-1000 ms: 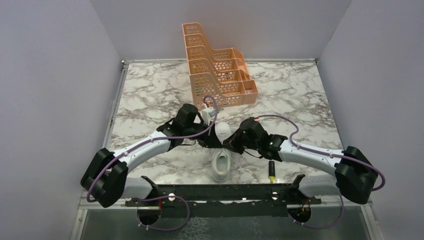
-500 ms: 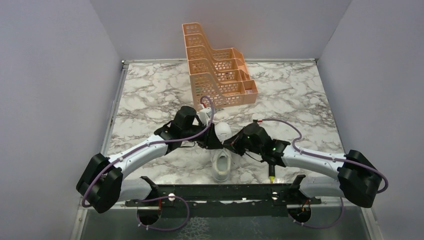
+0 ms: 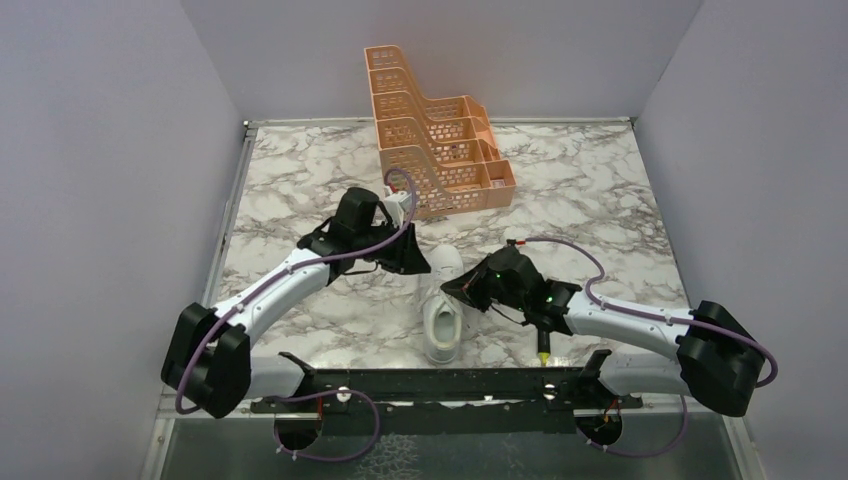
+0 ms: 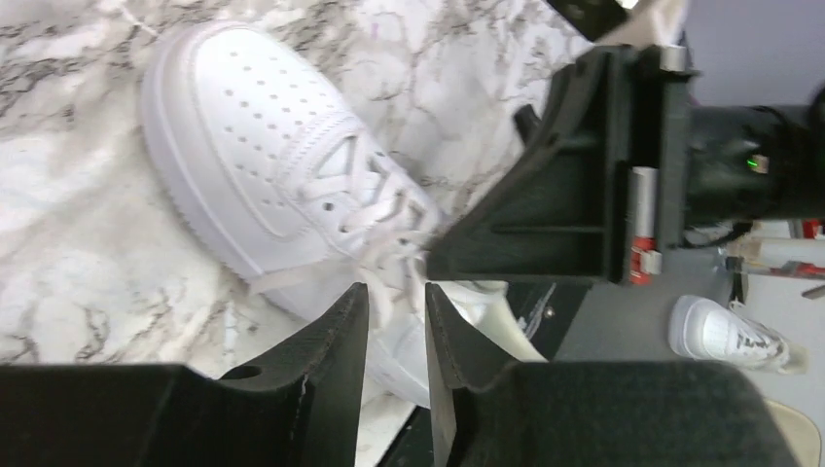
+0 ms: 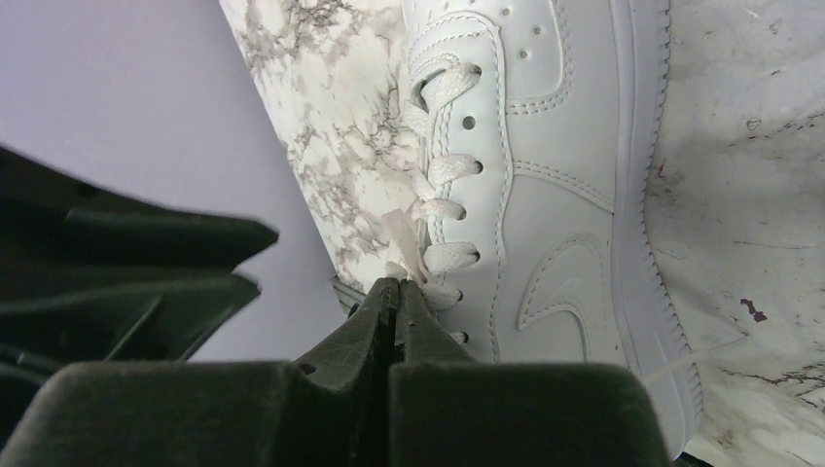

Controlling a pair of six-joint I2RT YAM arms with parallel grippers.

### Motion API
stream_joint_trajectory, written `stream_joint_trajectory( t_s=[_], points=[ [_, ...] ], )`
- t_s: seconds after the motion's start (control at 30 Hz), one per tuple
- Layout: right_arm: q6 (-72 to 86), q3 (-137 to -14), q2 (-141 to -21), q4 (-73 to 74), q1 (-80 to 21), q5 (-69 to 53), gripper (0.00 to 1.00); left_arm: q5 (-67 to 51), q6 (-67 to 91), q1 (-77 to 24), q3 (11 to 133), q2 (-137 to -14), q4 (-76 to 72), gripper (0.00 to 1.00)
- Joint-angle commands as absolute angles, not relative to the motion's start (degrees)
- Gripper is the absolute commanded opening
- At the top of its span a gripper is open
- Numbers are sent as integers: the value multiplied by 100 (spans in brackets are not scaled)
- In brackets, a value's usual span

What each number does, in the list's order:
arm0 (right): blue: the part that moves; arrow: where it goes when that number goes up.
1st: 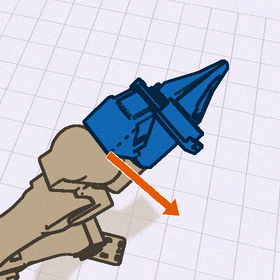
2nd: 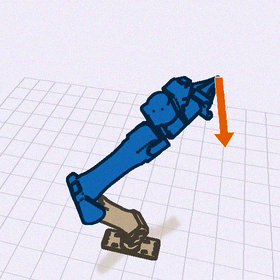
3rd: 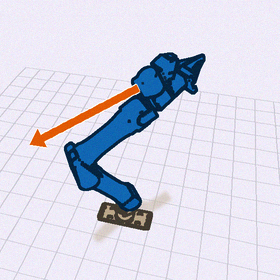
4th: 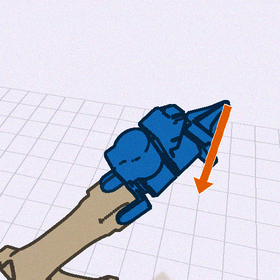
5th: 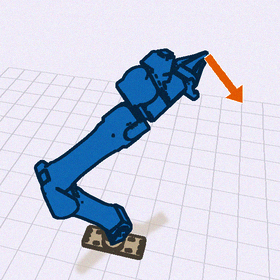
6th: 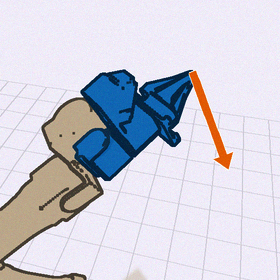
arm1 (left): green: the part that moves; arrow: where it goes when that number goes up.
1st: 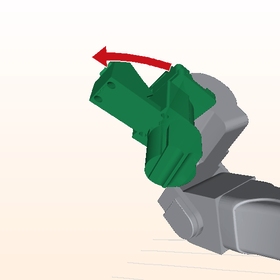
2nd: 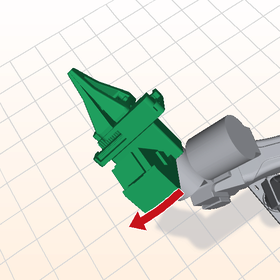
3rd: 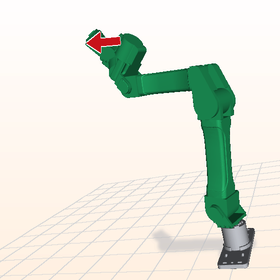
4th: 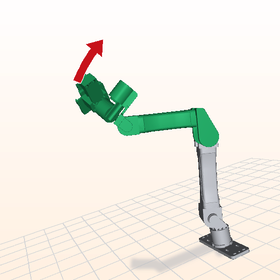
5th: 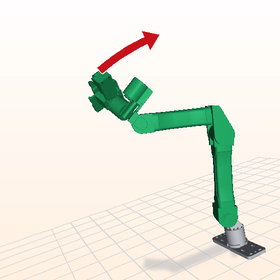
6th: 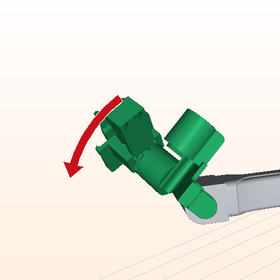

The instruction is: Tie the shoes

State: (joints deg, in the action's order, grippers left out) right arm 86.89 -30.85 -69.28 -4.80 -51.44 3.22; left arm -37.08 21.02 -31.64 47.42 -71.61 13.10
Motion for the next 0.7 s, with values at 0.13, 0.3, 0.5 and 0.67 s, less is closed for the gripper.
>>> stream_joint_trajectory(
  t_s=[0.13, 0.3, 0.5, 0.67],
  points=[
    [8561, -3058, -6847, -321, -5168, 551, 1, -3993, 1389, -2953, 5008, -8226, 1604, 27],
    [8558, -3059, -6821, -307, -5168, 571, 1, -4075, 1173, -2953, 5097, -8768, 1599, 23],
    [8559, -3111, -6885, -316, -5168, 519, 1, -4541, 1132, -2990, 5085, -8875, 1426, 21],
    [8561, -3174, -6927, -194, -5168, 519, 1, -4943, 1223, -2988, 4959, -8607, 1064, 20]
  ],
)
